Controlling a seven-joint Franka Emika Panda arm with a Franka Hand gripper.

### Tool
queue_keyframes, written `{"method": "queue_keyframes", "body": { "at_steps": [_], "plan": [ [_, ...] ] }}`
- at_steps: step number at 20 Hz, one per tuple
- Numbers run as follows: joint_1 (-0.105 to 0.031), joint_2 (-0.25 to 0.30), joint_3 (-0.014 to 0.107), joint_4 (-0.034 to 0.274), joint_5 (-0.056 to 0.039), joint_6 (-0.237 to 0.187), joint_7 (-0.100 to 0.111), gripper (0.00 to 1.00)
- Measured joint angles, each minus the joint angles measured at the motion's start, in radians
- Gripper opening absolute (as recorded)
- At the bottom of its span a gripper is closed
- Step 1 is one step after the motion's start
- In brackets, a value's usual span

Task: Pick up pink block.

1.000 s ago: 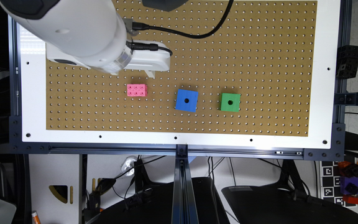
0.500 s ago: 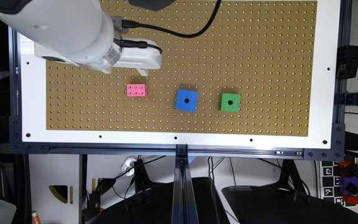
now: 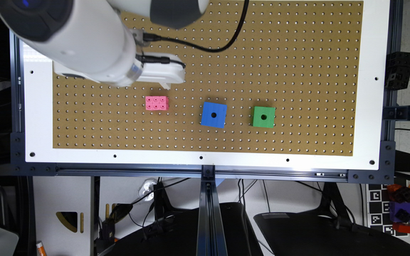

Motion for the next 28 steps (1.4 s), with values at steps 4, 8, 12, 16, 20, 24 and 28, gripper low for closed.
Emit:
{"method": "queue_keyframes", "body": {
  "at_steps": [4,8,12,16,20,24,28],
  "plan": [
    [0.0,0.014,0.0,0.001,0.0,0.007,0.0,1.0],
    [0.0,0.085,0.0,0.001,0.0,0.072,0.0,1.0],
    [0.0,0.105,0.005,0.017,0.0,0.091,0.0,1.0],
    [0.0,0.122,0.011,0.057,0.0,0.089,0.0,1.0],
    [0.0,0.164,0.015,0.101,0.0,0.089,0.0,1.0],
    [0.0,0.233,0.016,0.137,0.0,0.104,0.0,1.0],
    [0.0,0.251,0.016,0.153,0.0,0.104,0.0,1.0]
  ]
}}
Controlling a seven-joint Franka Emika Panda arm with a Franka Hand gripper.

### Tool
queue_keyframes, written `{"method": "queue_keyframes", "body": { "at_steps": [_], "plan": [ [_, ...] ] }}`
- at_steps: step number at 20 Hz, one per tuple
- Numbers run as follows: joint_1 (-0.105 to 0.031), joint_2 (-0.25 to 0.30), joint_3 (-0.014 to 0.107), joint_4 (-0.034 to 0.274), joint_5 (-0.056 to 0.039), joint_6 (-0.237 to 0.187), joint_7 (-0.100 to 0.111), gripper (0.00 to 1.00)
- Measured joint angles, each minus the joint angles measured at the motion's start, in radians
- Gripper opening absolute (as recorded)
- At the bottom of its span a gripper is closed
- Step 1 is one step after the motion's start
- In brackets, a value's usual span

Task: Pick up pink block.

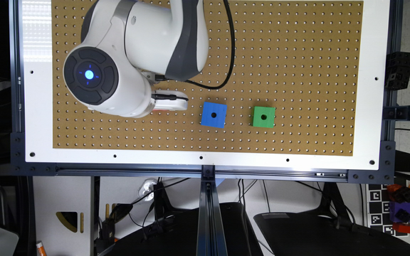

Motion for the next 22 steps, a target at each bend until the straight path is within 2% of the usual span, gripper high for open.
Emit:
{"method": "queue_keyframes", "body": {
  "at_steps": [3,8,17,21,22],
  "plan": [
    [0.0,0.006,0.0,0.0,0.0,0.0,0.0,1.0],
    [0.0,0.049,0.0,0.003,0.0,0.033,0.0,1.0],
    [0.0,0.059,0.0,0.008,0.0,0.034,0.0,1.0],
    [0.0,0.09,0.0,0.013,-0.0002,0.065,0.0,1.0],
    [-0.001,0.09,0.0,0.013,-0.0001,0.065,0.0,0.0]
  ]
}}
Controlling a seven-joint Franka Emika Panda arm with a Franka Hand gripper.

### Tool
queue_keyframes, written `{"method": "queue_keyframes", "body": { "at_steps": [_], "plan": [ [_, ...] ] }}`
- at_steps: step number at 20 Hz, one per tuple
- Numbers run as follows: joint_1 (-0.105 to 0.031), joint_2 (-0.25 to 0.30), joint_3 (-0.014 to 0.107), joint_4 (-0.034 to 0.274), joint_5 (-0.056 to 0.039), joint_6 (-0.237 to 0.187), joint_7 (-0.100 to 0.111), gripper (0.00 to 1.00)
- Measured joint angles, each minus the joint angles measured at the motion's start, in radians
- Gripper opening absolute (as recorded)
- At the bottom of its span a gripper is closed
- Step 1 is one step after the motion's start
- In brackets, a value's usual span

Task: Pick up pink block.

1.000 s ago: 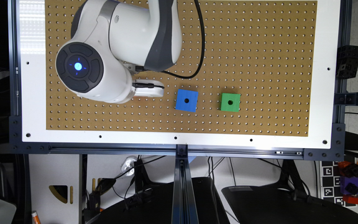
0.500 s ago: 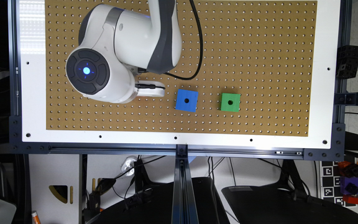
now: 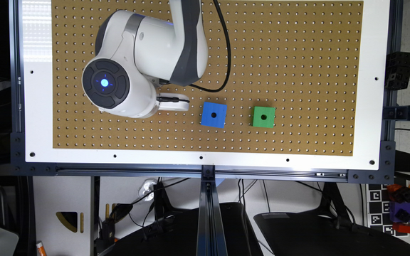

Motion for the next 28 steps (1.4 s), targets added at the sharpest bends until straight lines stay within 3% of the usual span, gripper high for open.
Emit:
{"method": "queue_keyframes", "body": {
  "at_steps": [10,17,21,28],
  "plan": [
    [0.0,-0.015,0.0,0.0,0.0,-0.012,0.0,0.0],
    [0.0,-0.083,0.001,-0.001,0.0,-0.081,0.0,0.0],
    [0.0,-0.161,0.001,-0.002,0.0,-0.163,0.0,0.0],
    [0.0,-0.269,0.002,-0.002,0.0,-0.266,0.0,0.0]
  ]
}}
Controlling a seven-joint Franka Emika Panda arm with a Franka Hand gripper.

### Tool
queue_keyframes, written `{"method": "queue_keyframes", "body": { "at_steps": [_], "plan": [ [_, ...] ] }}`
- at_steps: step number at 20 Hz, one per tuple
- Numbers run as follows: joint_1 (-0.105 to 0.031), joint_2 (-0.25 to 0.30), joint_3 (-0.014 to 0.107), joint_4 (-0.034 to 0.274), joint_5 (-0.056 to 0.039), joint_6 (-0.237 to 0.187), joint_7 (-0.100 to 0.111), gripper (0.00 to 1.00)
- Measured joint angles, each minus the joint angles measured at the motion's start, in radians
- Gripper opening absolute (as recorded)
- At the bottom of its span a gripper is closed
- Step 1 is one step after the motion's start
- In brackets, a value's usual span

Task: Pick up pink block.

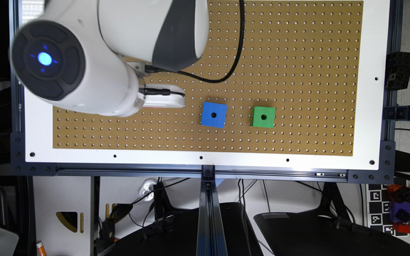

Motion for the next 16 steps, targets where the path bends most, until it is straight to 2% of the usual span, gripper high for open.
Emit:
{"method": "queue_keyframes", "body": {
  "at_steps": [5,9,13,16],
  "plan": [
    [0.0,-0.059,0.0,0.003,0.0,-0.053,0.0,0.0],
    [0.0,-0.078,0.0,0.004,0.0,-0.065,0.0,0.0],
    [0.0,-0.112,0.0,0.006,0.0,-0.096,0.0,0.0],
    [0.0,-0.115,0.001,0.006,0.0,-0.098,0.0,0.0]
  ]
}}
